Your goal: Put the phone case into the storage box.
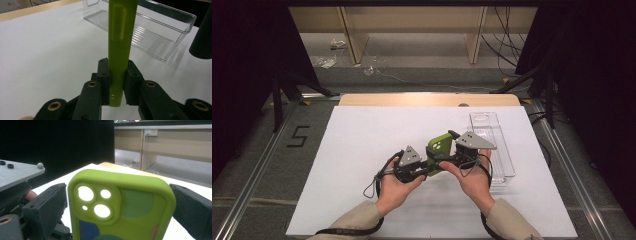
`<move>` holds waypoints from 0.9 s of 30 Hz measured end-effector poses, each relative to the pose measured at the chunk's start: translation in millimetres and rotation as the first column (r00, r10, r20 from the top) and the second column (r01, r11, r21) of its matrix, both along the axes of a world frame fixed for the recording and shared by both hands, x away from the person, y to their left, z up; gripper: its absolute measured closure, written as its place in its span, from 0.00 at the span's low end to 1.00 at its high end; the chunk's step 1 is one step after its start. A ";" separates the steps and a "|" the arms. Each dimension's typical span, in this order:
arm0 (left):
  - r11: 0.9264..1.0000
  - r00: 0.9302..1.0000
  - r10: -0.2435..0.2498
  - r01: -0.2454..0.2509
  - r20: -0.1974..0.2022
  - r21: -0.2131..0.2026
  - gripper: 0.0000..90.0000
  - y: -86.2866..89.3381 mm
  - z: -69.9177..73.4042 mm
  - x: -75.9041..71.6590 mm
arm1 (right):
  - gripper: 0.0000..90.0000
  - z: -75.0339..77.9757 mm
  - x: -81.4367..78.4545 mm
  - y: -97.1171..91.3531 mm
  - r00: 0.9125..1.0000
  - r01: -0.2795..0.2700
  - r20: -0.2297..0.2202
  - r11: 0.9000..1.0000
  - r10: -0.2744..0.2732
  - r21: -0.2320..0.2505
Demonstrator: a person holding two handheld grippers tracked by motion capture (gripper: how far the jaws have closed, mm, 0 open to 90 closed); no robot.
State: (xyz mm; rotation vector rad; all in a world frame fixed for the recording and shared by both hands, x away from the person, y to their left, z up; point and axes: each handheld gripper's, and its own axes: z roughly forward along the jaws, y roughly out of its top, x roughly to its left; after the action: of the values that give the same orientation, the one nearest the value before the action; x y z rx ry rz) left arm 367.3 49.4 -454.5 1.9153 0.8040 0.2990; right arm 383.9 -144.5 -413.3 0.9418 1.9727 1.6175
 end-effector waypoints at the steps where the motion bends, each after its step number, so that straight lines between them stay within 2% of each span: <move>1: 1.000 1.000 -0.001 0.001 0.000 0.000 0.86 -0.2 0.1 0.0 | 0.06 0.1 0.0 -0.1 1.000 0.000 -0.001 1.000 0.000 0.001; 27: 1.000 1.000 -0.004 0.004 -0.005 -0.009 0.86 -4.2 -0.2 -0.3 | 0.08 0.1 0.0 -0.5 1.000 0.014 0.007 1.000 -0.014 0.003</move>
State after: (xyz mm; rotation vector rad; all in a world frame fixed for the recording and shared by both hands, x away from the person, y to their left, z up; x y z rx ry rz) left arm 367.0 45.2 -454.7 1.9094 0.8036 0.2877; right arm 383.9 -145.1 -413.1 0.9481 1.9558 1.6138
